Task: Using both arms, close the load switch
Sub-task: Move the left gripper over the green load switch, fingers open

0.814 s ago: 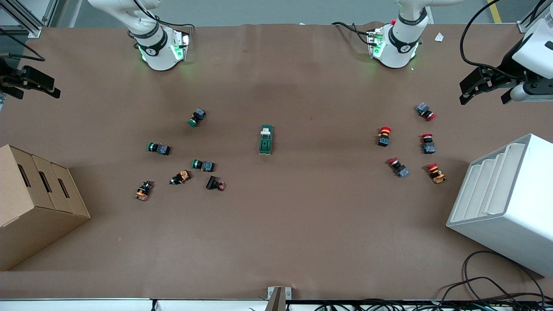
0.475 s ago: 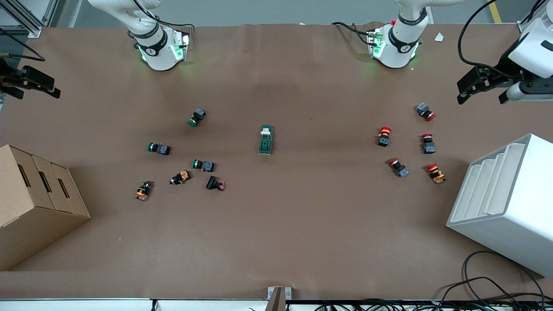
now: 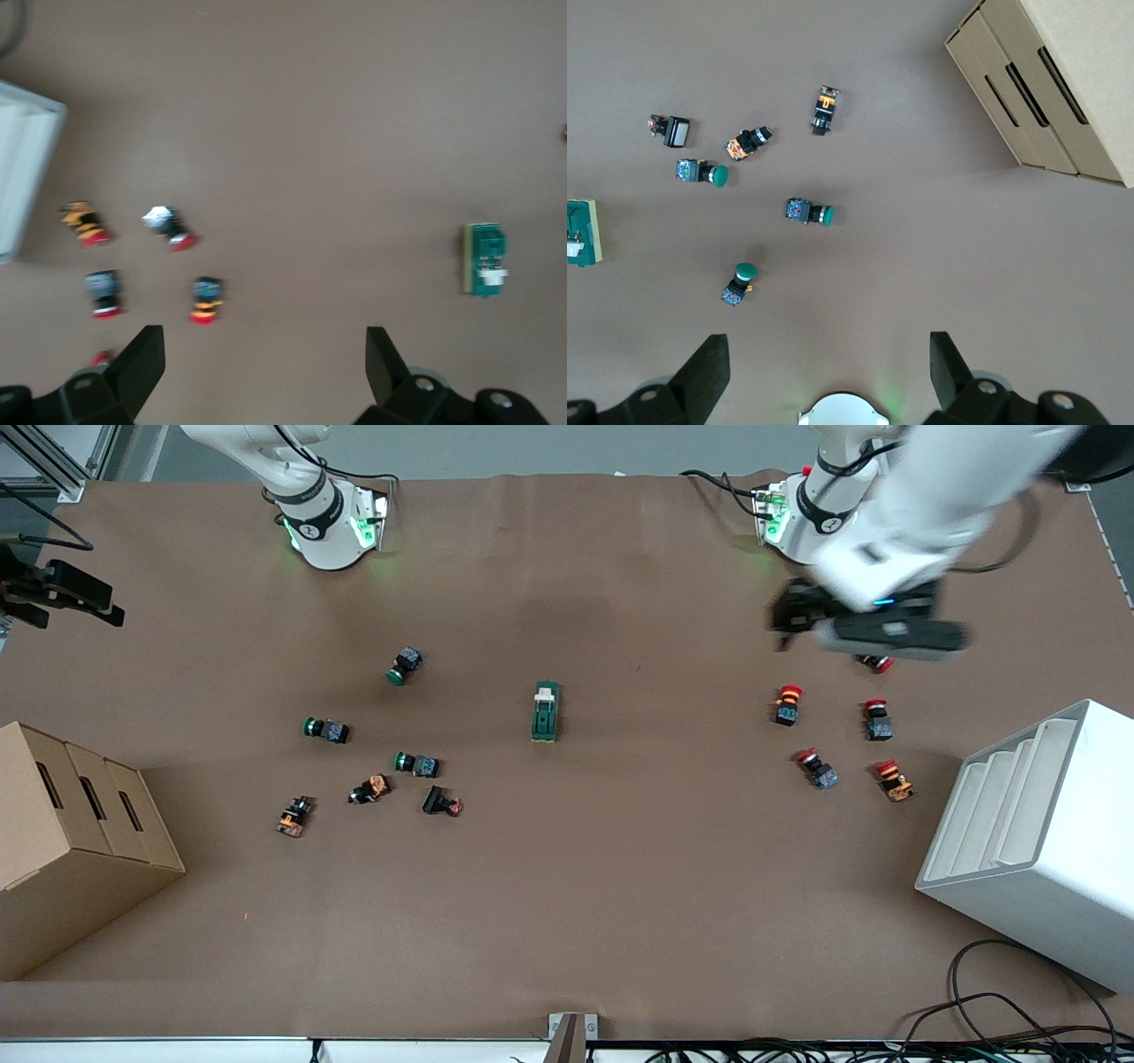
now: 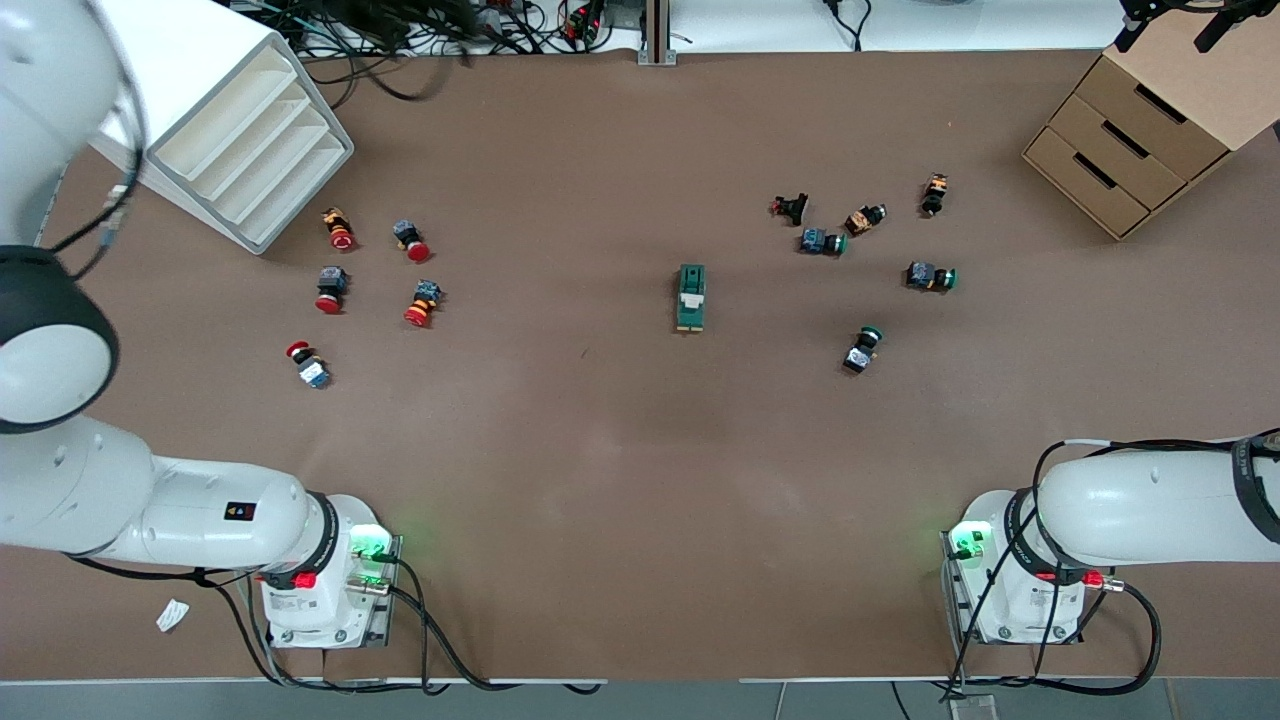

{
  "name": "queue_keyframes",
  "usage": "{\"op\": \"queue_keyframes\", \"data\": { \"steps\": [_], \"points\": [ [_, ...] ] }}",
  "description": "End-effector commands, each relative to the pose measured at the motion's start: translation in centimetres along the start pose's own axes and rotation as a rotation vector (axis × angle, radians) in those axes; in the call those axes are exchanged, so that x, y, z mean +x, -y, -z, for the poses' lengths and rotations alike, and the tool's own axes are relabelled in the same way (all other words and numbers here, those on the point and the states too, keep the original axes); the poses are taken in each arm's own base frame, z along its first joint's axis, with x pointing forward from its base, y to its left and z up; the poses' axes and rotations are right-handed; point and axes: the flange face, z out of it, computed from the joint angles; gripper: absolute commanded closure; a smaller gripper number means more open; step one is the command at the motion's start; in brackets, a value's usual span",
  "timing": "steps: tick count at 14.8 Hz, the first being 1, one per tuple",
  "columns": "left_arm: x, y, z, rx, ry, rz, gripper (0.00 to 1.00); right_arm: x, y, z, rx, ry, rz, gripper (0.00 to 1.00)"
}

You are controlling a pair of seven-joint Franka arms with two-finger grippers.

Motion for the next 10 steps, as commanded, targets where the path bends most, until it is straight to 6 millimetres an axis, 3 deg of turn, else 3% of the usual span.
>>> {"op": "queue_keyframes", "data": {
  "steps": [1, 6, 10],
  "points": [
    [-1.4, -8.5, -4.7, 0.069, -0.045, -0.006, 0.00, -0.8, 0.1, 0.3, -0.007, -0.007, 0.012, 0.00],
    [-6.7, -21.7, -13.5, 0.098, -0.108, 0.103, 0.00, -0.8, 0.1, 0.3, -0.007, -0.006, 0.011, 0.00],
    [-11.0, -27.1, -20.4, 0.129, -0.203, 0.179, 0.00, -0.8, 0.1, 0.6, -0.007, -0.012, 0.009, 0.00]
  ]
}}
